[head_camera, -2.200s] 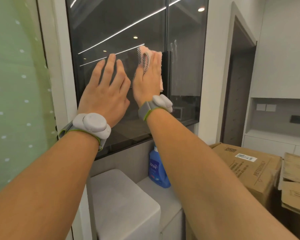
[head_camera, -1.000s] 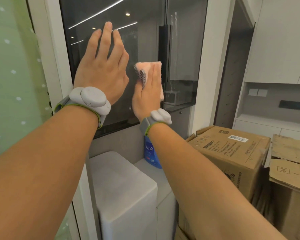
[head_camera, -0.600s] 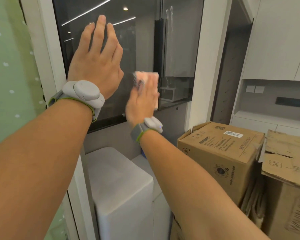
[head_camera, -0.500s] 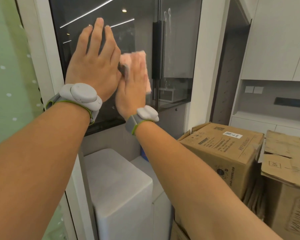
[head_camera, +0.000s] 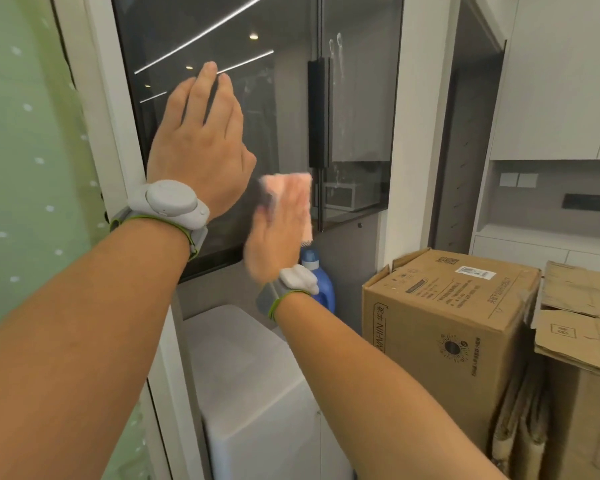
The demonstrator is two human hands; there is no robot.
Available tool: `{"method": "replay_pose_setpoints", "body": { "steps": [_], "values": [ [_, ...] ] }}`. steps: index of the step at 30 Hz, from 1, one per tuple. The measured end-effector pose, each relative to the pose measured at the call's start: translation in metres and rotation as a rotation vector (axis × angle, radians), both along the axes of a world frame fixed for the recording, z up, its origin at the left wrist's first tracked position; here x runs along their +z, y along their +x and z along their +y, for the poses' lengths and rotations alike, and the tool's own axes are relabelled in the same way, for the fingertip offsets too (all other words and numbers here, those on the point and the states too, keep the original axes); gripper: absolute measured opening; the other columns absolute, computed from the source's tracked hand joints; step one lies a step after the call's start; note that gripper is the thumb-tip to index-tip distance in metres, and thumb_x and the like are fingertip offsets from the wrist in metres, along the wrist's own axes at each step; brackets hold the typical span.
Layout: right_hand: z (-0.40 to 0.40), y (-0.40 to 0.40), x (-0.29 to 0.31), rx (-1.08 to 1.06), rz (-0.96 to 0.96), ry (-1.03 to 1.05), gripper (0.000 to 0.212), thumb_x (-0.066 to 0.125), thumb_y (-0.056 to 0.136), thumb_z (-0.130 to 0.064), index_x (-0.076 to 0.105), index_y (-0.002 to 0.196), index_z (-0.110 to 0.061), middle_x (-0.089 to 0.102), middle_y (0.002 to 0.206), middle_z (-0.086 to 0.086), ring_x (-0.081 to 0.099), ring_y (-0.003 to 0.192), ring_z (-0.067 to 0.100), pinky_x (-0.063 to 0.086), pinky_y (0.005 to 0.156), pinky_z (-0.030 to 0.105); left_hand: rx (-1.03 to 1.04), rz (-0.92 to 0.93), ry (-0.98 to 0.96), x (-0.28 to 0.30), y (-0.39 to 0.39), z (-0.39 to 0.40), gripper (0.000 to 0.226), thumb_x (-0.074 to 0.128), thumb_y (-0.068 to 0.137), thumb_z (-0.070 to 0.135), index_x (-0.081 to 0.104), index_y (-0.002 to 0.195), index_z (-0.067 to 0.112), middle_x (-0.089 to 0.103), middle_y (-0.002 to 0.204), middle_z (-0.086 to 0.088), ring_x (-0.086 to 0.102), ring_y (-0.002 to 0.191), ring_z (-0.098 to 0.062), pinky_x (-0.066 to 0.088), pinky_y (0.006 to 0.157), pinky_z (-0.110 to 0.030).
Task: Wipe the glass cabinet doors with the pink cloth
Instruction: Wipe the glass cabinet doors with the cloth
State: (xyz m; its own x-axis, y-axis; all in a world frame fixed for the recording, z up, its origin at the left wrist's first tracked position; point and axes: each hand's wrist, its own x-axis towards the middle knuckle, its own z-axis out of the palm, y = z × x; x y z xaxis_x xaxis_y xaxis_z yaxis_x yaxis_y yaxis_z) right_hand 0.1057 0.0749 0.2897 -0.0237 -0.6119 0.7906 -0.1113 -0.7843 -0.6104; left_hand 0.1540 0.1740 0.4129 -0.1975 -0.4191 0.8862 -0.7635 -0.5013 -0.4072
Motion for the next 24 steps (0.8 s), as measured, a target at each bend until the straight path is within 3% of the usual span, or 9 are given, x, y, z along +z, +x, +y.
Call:
{"method": "replay_pose_setpoints", "body": {
  "steps": [2,5,7,10,12,14,16,20,24],
  "values": [
    [0.003,0.007,-0.005,0.041,0.099,-0.199,0.067,0.028,0.103,-0.038,0.007,0.163,-0.018,0.0,0.171,0.001,0.002,0.162,0.029,0.001,0.132,0.041,-0.021,0.0,-0.01,0.0,0.0,0.0,0.063,0.023,0.102,0.026,0.044,0.15,-0.009,0.039,0.162,-0.025,0.027,0.157,-0.041,0.02,0.129,-0.053],
    [-0.011,0.001,-0.014,0.069,0.145,-0.348,0.069,0.037,0.105,-0.03,0.005,0.163,-0.011,0.0,0.168,-0.006,-0.001,0.161,0.02,0.001,0.132,0.037,-0.038,-0.026,0.018,-0.001,0.002,0.001,0.062,0.024,0.103,0.028,0.048,0.148,-0.008,0.043,0.16,-0.024,0.031,0.155,-0.04,0.019,0.13,-0.053],
    [-0.023,-0.006,-0.016,0.092,0.131,-0.234,0.069,0.037,0.107,-0.032,0.005,0.164,-0.011,0.0,0.171,-0.005,-0.004,0.161,0.015,-0.001,0.132,0.033,-0.026,-0.045,0.026,-0.002,0.003,0.001,0.062,0.026,0.102,0.027,0.049,0.147,-0.008,0.043,0.16,-0.024,0.032,0.155,-0.04,0.018,0.13,-0.052],
    [-0.04,-0.011,-0.013,0.111,-0.002,0.059,0.074,0.036,0.104,-0.039,0.0,0.164,-0.015,-0.001,0.175,0.001,-0.002,0.162,0.015,0.002,0.133,0.039,-0.018,-0.069,0.049,-0.004,0.002,0.002,0.061,0.027,0.101,0.027,0.049,0.146,-0.007,0.045,0.159,-0.024,0.034,0.153,-0.039,0.019,0.13,-0.051],
    [-0.043,-0.012,-0.011,0.099,-0.064,0.152,0.079,0.039,0.103,-0.042,-0.005,0.164,-0.018,0.0,0.175,0.001,0.003,0.161,0.016,0.009,0.132,0.043,-0.017,-0.088,0.06,-0.005,0.002,0.001,0.061,0.029,0.099,0.027,0.049,0.146,-0.006,0.046,0.158,-0.025,0.035,0.153,-0.039,0.02,0.13,-0.051],
    [-0.043,-0.017,-0.016,0.091,-0.056,0.143,0.082,0.041,0.101,-0.048,-0.014,0.161,-0.035,0.003,0.175,-0.002,0.013,0.16,0.021,0.024,0.129,0.043,-0.018,-0.094,0.069,-0.005,0.002,0.0,0.063,0.032,0.095,0.029,0.047,0.146,-0.006,0.046,0.157,-0.026,0.036,0.152,-0.04,0.022,0.129,-0.051],
    [-0.04,-0.022,-0.027,0.015,0.012,0.068,0.074,0.036,0.099,-0.054,-0.008,0.158,-0.043,0.01,0.174,0.001,0.015,0.16,0.026,0.028,0.126,0.042,-0.01,-0.113,0.065,-0.006,0.003,0.001,0.064,0.035,0.093,0.03,0.047,0.146,-0.005,0.046,0.156,-0.026,0.036,0.151,-0.041,0.023,0.128,-0.052],
    [-0.05,-0.022,-0.036,-0.092,0.099,0.019,0.068,0.028,0.104,-0.046,0.008,0.165,-0.023,0.01,0.175,-0.001,0.006,0.162,0.026,0.013,0.131,0.043,0.053,-0.123,0.014,-0.008,0.0,-0.006,0.059,0.039,0.093,0.029,0.048,0.142,-0.003,0.046,0.154,-0.026,0.036,0.15,-0.042,0.02,0.129,-0.054],
    [-0.083,-0.037,-0.033,-0.187,0.096,0.002,0.067,0.039,0.102,-0.035,0.017,0.164,-0.023,0.029,0.17,0.0,0.028,0.156,0.029,0.03,0.123,0.052,0.109,-0.082,0.042,-0.019,-0.019,-0.03,0.057,0.042,0.089,0.028,0.048,0.139,0.002,0.046,0.149,-0.026,0.035,0.15,-0.046,0.02,0.128,-0.058]
  ]
}}
